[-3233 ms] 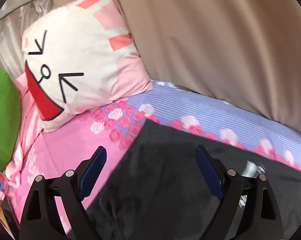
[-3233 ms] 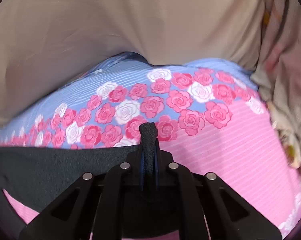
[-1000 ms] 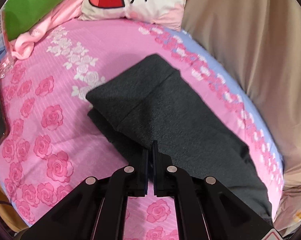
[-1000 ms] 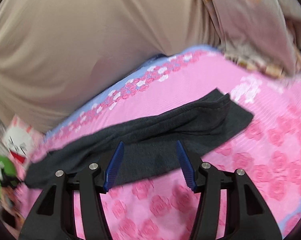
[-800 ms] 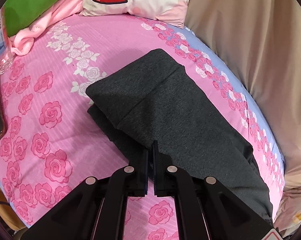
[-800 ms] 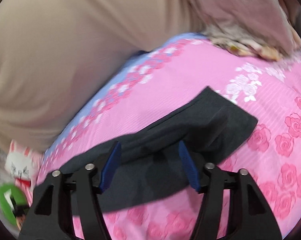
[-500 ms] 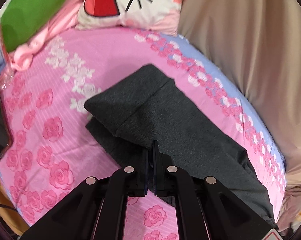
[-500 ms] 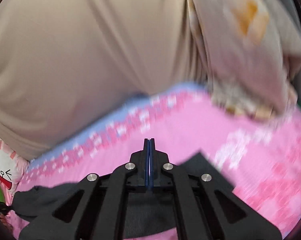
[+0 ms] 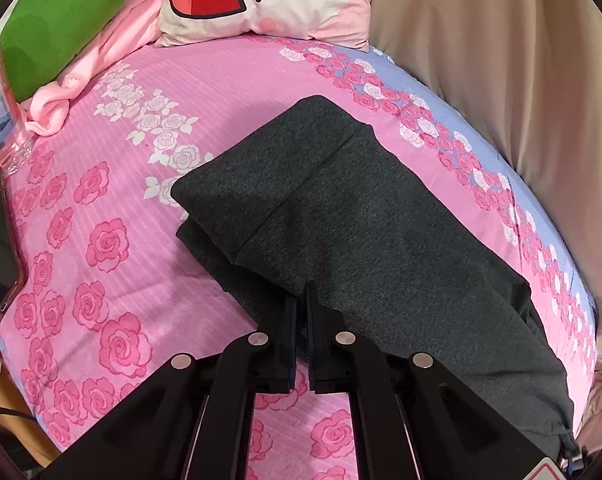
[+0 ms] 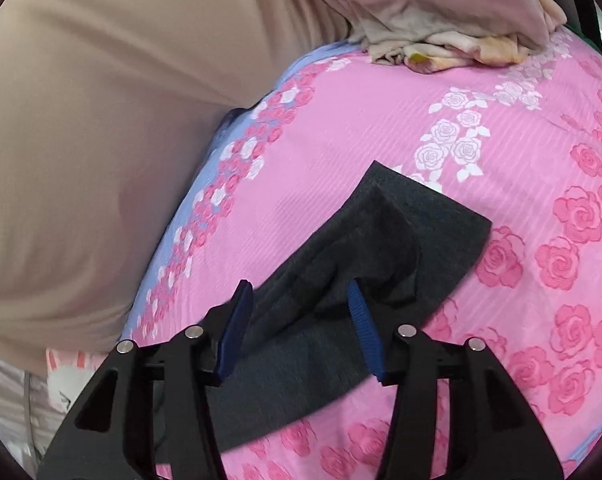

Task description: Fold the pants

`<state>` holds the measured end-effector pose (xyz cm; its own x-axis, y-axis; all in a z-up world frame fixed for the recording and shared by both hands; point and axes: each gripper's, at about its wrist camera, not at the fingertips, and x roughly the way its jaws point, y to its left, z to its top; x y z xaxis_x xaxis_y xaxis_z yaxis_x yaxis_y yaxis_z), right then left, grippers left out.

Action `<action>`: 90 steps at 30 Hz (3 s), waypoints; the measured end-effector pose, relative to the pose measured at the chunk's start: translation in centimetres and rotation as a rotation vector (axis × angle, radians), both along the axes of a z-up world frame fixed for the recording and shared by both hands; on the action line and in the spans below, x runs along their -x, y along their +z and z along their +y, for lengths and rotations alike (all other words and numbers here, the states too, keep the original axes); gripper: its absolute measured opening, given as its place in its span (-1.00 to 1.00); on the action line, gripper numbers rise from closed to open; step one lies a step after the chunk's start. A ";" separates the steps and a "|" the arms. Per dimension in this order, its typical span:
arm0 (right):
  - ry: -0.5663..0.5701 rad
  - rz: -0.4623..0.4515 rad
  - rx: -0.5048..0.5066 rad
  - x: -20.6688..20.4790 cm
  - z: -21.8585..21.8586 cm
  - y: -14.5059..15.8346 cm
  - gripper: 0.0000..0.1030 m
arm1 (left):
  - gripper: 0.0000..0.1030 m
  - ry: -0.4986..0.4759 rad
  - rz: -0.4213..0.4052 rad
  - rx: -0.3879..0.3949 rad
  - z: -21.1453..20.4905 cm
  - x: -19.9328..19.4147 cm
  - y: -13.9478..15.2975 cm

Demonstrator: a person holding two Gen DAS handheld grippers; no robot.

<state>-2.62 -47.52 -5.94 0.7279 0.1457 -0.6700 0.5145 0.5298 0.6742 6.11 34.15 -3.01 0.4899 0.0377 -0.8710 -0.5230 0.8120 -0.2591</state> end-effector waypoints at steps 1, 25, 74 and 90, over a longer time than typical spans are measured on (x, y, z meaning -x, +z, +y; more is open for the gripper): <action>-0.011 0.018 -0.021 -0.6 -0.2 -0.5 0.05 | -0.95 0.001 0.001 0.000 0.0 0.0 0.0; 0.308 0.174 0.268 -4.6 4.0 0.7 0.04 | -0.94 -0.006 0.017 -0.088 -0.1 -0.4 1.1; 0.182 0.129 0.675 -4.1 -2.1 -1.1 -0.66 | -0.80 -0.048 0.121 -0.149 -0.5 -1.8 -1.5; 1.017 -0.334 0.492 -10.9 33.1 6.6 -0.61 | -0.61 -0.268 -0.113 -0.086 -8.9 -1.1 5.6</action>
